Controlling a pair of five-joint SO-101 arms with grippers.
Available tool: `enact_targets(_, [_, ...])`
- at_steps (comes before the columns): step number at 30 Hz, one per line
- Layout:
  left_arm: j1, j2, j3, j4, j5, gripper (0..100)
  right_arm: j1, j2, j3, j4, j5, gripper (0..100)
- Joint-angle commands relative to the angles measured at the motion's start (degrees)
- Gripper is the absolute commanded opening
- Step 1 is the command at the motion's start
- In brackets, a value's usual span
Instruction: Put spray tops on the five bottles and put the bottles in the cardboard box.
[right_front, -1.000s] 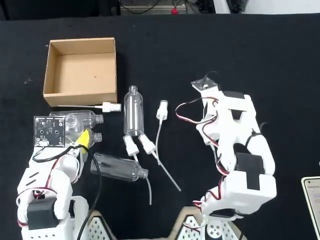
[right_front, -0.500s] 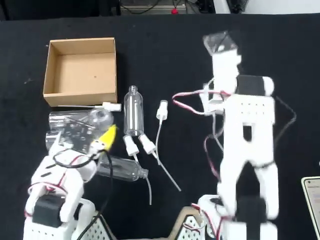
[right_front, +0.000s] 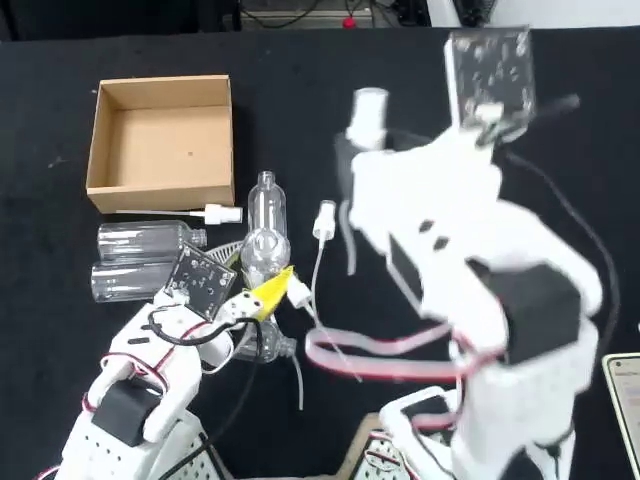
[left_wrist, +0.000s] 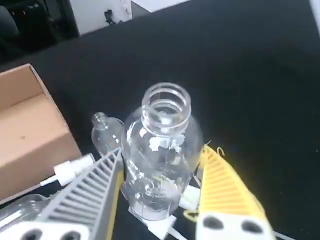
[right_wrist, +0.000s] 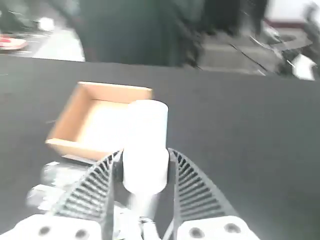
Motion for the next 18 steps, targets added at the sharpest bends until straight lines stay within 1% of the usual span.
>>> enact_targets(1, [0.9, -0.5, -2.3, 1.6, 3.3, 17, -4.3, -4.7, 2.2, -6.2, -0.5, 1.1])
enact_targets(6, [1.0, -0.5, -1.2, 1.6, 6.2, 17, -4.9, -9.5, 14.2, -19.1, -0.4, 1.1])
enact_targets(10, [1.0, -0.5, -0.9, 1.5, 6.6, 17, -5.6, -13.7, 22.9, -27.1, -1.0, 1.1])
enact_targets(14, [1.0, -0.5, -0.7, 1.9, 6.6, 17, -9.2, -17.9, 28.9, -32.9, -1.0, 1.1])
enact_targets(18, [1.1, -0.5, -0.7, 2.3, 6.6, 17, -12.0, -20.7, 31.2, -36.7, -1.0, 1.1])
